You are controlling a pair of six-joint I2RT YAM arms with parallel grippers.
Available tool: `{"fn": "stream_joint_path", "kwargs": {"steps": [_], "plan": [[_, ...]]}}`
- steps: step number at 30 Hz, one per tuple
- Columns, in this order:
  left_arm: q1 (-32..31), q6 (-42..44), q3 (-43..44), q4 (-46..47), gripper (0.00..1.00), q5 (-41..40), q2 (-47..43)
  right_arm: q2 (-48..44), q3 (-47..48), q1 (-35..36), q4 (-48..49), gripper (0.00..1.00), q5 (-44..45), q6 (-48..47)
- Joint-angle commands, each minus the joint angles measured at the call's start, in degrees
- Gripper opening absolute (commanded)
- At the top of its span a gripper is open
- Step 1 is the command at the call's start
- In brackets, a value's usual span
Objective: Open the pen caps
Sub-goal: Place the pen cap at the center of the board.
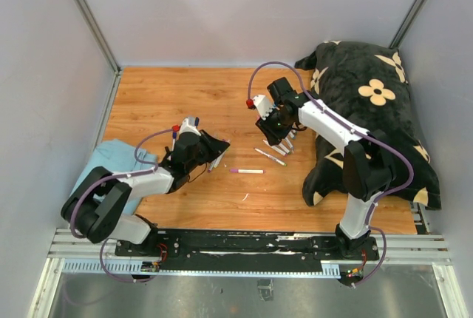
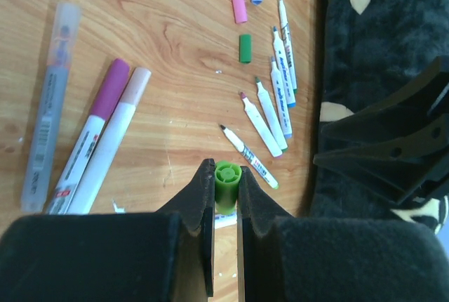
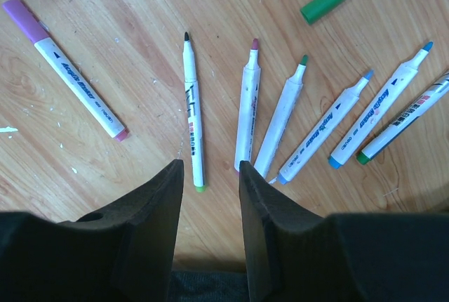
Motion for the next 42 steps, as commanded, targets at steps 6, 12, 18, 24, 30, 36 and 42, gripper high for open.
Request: {"fn": "stream_joint_path", "kwargs": {"steps": [6,12,18,24,30,36,42], "plan": [[-1.59,4.83,12.8,-7.6,0.0,-1.61,10.91,-2.72,-0.79,-1.78,-0.11,0.39,-1.95,-0.56],[-1.7,7.7,20.34,-14.25,0.0,-3.26,17.04,-2.93,-0.88,-2.22,-0.11,0.39,-2.22,-0.57],[-1.69,10.07,27.44,-20.43,0.0,-4.45,22.64,-3.11,-0.87,-2.64,-0.09,0.39,-2.55,-0.59],[-1.7,12.21,33.89,-25.35,0.0,-5.89,27.34,-3.19,-0.88,-2.76,-0.14,0.39,-2.91,-0.52],[-1.7,13.64,37.41,-27.39,0.0,-6.74,30.56,-3.19,-0.88,-2.76,-0.09,0.39,-3.18,-0.47],[-1.7,14.68,40.3,-29.06,0.01,-7.06,32.68,-3.19,-0.84,-2.76,-0.14,0.39,-3.23,-0.52],[-1.7,15.22,41.76,-29.67,0.0,-7.13,33.96,-3.19,-0.95,-2.76,-0.14,0.39,-3.28,-0.51]]}}
